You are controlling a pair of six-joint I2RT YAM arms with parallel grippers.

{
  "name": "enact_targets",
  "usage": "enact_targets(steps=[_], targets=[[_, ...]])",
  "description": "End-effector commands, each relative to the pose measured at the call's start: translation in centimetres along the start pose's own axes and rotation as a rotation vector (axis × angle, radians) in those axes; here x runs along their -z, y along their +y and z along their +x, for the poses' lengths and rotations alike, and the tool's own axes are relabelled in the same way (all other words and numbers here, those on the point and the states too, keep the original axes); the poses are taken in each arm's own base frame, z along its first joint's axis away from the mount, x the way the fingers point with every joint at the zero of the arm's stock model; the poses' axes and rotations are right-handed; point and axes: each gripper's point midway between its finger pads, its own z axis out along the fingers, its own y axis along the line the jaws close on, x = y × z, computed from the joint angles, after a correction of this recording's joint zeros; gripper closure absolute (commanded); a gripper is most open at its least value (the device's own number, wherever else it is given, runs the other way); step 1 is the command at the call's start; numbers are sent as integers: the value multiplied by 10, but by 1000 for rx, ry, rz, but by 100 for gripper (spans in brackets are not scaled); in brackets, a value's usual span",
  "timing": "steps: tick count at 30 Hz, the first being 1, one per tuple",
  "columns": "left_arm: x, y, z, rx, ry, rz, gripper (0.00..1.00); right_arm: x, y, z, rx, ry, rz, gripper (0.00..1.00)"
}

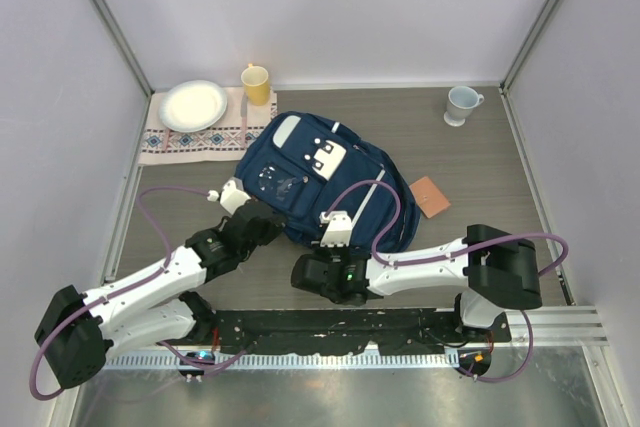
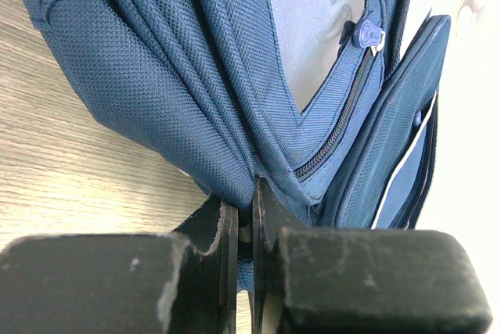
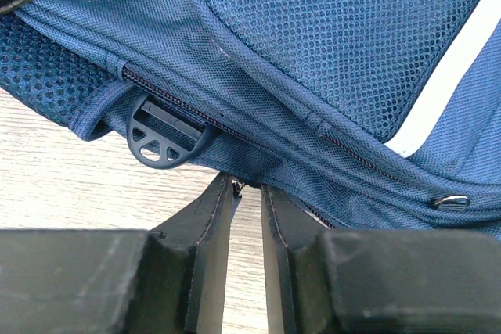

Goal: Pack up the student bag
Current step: Zip the student bag at the center of the board.

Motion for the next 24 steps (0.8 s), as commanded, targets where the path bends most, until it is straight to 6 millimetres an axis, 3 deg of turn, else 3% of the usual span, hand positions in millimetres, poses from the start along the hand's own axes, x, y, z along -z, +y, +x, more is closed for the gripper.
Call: enact_targets(steps=[1,6,9,15,17,24], targets=[[21,-65,-13,76,9,208,100,-6,18,-21,-113,-47,-25,95],[21,-65,-13,80,8,209,100,-2,24,-14,-147,-1,-70,97],[21,-64,-14,81,6,210,100,0,27,-13,-169,13,-91,79],[21,-63,-13,84,6,207,100,2,24,-10,-191,30,-94,78],[20,-62,-14,89,1,208,100,6,25,-7,-203,45,-108,68],[20,-61,-14,96,-4,209,100,11,20,-2,-224,47,-95,61]])
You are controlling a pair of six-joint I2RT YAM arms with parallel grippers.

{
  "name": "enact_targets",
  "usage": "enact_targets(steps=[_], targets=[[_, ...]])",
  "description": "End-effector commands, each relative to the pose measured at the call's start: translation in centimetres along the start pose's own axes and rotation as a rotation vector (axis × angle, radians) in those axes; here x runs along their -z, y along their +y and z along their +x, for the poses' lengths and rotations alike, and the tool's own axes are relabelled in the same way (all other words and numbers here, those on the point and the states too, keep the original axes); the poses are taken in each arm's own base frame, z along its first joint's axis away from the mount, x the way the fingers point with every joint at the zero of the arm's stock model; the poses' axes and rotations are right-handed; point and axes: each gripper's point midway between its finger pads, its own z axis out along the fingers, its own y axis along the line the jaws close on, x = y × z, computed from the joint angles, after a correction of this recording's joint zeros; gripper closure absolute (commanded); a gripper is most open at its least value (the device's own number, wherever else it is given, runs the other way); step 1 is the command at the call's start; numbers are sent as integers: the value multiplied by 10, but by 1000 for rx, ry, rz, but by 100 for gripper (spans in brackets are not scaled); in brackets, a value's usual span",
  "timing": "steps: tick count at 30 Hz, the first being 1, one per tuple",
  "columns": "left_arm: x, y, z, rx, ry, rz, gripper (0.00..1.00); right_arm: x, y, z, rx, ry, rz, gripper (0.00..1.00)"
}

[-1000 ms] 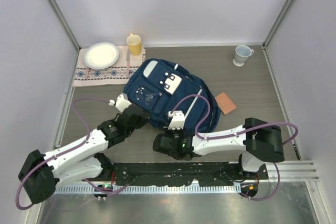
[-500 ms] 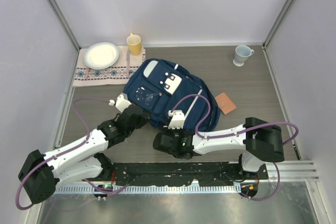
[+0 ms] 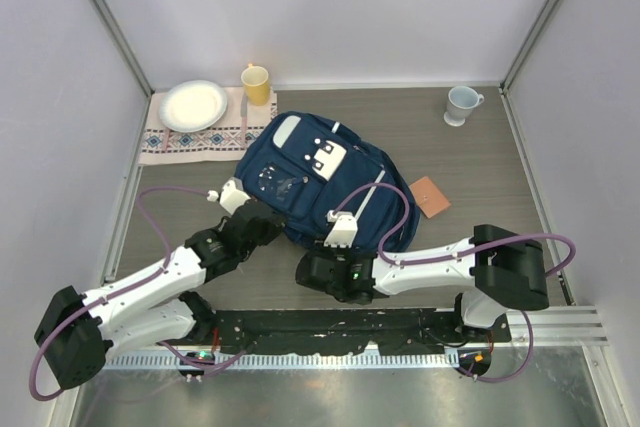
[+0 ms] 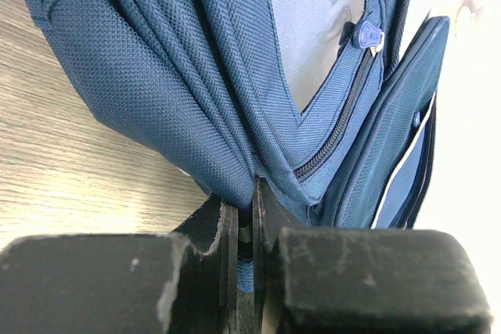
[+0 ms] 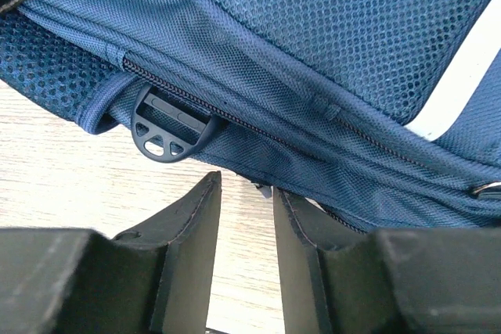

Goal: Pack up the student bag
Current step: Zip the student bag at the center of the board.

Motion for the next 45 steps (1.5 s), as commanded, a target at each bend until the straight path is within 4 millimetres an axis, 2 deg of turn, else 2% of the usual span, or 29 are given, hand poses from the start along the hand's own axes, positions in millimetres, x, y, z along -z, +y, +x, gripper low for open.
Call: enact_targets(steps=[1,5,7,10,15,17,22,26,27,29,34,35,36,38,39,41,45], targets=[[20,-62,-14,92,-3,211,100,4,11,-5,-96,-26,-31,61],[21,-62,-12,94,7,216,100,-3,9,-8,-80,-64,-1,64],[21,-63,-11,95,10,221,100,-8,9,-16,-77,-86,15,67],[22,-63,-12,97,10,223,100,-17,-2,-22,-65,-114,59,67],[23,-62,-12,100,7,227,100,-26,-3,-28,-22,-153,79,70],[23,-62,-12,100,9,227,100,-26,-2,-32,-16,-177,82,75],[22,-62,-9,100,16,229,100,-27,-5,-45,9,-241,106,75],[21,-62,-8,97,22,229,100,-27,-7,-50,30,-269,128,81],[21,-62,-9,98,21,229,100,-28,-8,-52,32,-276,133,90],[21,-60,-8,96,20,227,100,-28,-9,-52,37,-277,135,99],[20,-47,-12,78,-12,188,100,-21,-15,-50,61,-250,125,99],[22,-45,-15,75,-25,185,100,-12,-11,-57,41,-255,95,99],[22,-40,-16,63,-36,171,100,-10,-21,-53,70,-248,98,99],[25,-31,-25,49,-77,147,100,-2,-23,-51,72,-218,60,99],[25,-24,-26,25,-87,125,100,3,-33,-49,82,-202,49,99],[26,-18,-32,9,-116,105,100,8,-38,-41,83,-156,21,99],[30,-10,-38,-24,-139,84,100,14,-64,-21,108,-79,6,99]])
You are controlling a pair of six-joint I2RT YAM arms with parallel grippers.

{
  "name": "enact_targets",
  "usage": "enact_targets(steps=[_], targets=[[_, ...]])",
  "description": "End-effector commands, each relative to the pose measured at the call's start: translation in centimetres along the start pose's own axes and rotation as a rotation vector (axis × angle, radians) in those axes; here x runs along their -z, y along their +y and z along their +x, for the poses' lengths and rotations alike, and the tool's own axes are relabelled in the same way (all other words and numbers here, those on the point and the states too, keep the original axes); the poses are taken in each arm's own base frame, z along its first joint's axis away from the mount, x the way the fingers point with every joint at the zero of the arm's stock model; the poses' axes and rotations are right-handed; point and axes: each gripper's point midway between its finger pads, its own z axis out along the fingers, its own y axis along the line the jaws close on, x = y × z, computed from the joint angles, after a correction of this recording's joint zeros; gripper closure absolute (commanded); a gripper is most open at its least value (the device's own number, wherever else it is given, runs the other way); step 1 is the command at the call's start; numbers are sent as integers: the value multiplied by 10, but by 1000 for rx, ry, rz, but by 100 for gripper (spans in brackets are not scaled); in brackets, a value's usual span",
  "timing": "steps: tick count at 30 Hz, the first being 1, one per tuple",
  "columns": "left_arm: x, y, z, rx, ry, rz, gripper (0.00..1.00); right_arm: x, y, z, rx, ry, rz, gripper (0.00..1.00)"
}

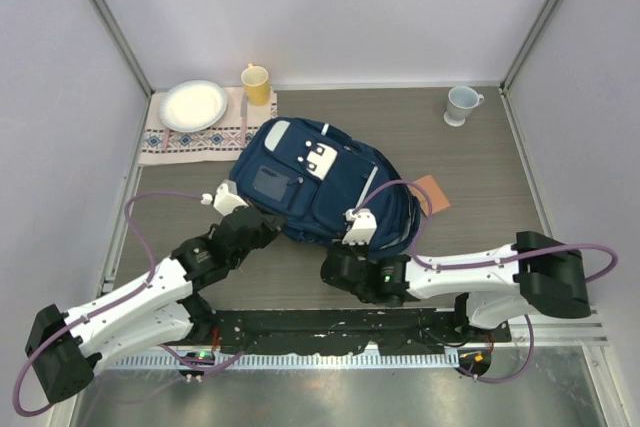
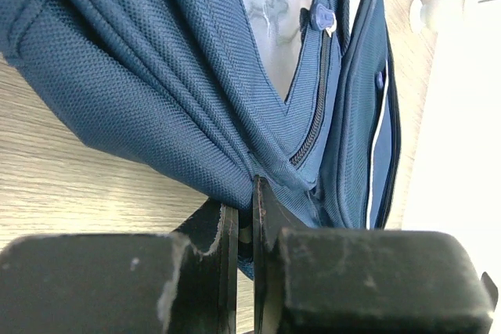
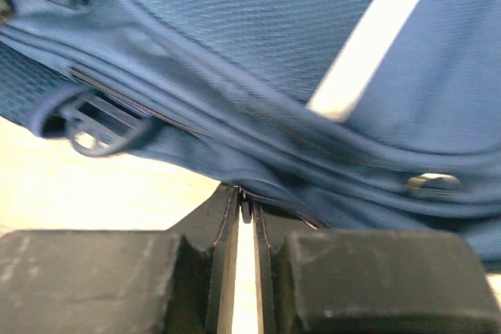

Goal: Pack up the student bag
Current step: Zip the student bag at the center of the board.

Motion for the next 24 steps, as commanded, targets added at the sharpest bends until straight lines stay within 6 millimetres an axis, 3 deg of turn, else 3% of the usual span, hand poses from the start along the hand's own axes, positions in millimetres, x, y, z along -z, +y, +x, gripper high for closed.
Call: enact_targets(steps=[1,5,9,18,21,24], targets=[[7,4,-30,-76,-122,-16,100,5,-45,10,90,29,56,99],[4,14,-32,-92,-124,-48,100,15,-53,26,135,111,4,99],[1,21,-31,-93,-115,-66,100,23,-56,26,140,135,-24,99],[-3,43,-47,-99,-75,-101,100,29,-97,48,184,202,30,99],[-4,52,-50,-108,-37,-131,100,28,-100,57,201,222,18,99],[-5,58,-55,-90,-6,-145,96,29,-91,61,210,233,-48,99]])
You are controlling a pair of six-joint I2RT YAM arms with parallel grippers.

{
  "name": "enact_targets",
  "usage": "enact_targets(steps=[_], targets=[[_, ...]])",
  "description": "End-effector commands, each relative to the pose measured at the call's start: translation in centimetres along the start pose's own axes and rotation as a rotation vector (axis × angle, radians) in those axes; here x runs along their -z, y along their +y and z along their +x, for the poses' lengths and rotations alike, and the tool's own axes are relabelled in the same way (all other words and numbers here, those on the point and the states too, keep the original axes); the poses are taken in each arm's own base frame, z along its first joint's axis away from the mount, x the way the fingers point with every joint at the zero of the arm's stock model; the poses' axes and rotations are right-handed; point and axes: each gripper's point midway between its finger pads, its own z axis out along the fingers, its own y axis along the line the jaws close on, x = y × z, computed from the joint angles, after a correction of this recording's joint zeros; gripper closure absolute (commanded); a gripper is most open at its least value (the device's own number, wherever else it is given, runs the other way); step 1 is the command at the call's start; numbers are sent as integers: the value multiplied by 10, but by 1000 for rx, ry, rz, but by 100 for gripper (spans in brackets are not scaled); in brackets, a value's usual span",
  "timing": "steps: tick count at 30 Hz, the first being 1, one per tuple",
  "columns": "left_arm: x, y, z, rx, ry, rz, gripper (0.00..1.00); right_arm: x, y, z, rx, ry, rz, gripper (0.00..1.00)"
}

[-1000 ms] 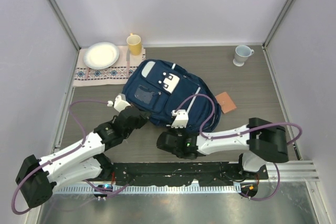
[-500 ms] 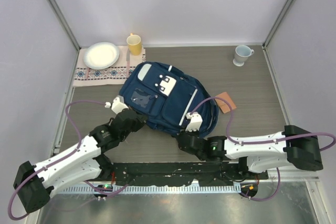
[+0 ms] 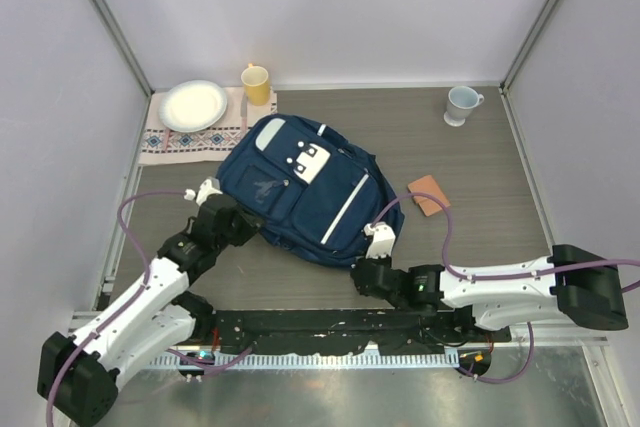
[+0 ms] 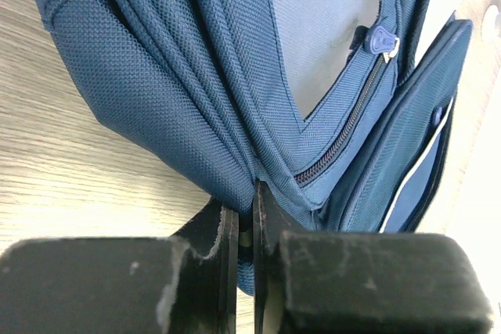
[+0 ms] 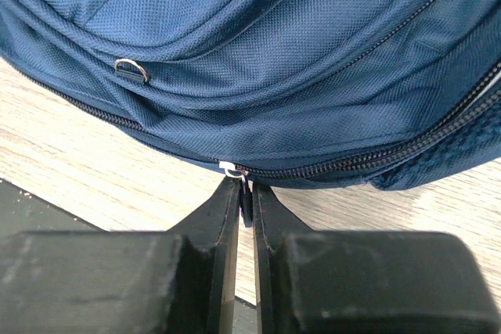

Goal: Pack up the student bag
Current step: Zip the student bag at the center of the board.

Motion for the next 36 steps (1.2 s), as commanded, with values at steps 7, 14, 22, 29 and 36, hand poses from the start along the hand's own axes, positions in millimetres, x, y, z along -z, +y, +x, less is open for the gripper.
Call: enact_targets(steps=[7,14,22,29,36], targets=[[17,0,-25,-61,-21,7,21,6,19,-15,119,-37,-116,99],[56,-22,-44,-128,-95,80,7,8,16,-33,89,-99,-78,99],[61,-52,27,-123,13,102,6,4,20,-53,17,-139,-89,99],[61,-65,91,14,58,162,6,7,24,-65,10,-162,-99,99],[38,-88,113,142,20,226,10,10,24,-64,7,-162,-117,99]])
